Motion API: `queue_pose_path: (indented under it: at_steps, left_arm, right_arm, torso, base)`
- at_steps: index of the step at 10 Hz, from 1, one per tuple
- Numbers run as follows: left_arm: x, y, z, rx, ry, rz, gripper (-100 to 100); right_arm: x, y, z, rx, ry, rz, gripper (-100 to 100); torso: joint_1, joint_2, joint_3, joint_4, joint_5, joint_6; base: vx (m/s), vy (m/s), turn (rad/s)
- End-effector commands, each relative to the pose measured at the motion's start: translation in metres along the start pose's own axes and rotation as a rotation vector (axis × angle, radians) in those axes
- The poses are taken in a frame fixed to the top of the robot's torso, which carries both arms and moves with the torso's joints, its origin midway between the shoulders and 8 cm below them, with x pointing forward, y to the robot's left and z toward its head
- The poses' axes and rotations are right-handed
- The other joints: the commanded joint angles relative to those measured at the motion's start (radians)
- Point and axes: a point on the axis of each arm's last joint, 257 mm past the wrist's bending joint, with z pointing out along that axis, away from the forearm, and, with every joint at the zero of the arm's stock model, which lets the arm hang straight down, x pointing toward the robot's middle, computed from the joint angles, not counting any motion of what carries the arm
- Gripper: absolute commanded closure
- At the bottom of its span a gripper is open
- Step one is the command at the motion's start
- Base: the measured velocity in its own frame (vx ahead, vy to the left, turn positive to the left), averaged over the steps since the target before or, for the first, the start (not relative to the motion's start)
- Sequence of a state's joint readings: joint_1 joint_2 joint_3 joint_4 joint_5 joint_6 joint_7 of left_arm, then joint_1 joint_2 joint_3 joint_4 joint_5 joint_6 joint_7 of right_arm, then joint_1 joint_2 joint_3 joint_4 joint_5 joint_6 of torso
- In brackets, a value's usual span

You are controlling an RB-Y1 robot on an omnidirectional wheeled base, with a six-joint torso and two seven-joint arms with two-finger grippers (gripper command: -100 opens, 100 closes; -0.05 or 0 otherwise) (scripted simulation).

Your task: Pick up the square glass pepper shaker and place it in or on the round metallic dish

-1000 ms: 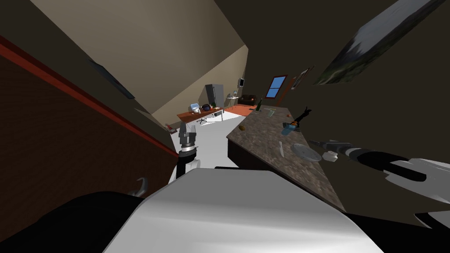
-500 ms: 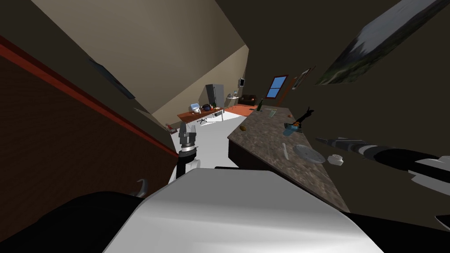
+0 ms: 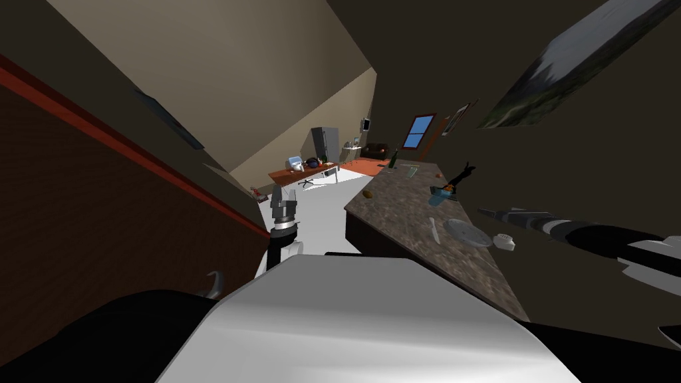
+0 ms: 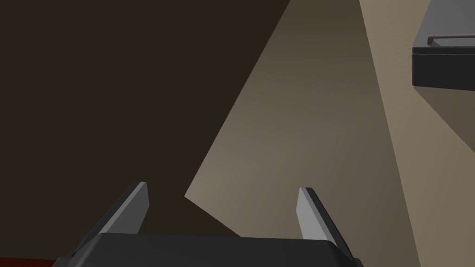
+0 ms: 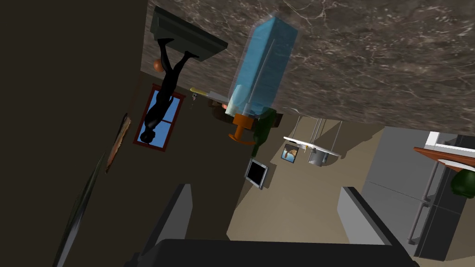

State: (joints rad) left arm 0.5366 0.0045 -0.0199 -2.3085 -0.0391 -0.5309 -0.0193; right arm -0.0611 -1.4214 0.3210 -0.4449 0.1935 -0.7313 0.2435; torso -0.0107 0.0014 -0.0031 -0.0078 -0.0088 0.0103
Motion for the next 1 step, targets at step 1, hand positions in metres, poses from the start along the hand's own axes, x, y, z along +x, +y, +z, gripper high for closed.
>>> queue_pose_path:
  at_steps: [1]
  left_arm:
    - [0.0, 0.0, 0.0, 0.0, 0.0, 0.0, 0]
  right_arm:
    - [0.0, 0.0, 0.0, 0.0, 0.0, 0.0, 0]
  torso:
    - [0.0, 0.0, 0.0, 0.0, 0.0, 0.0]
  base:
    - [0.0, 0.0, 0.0]
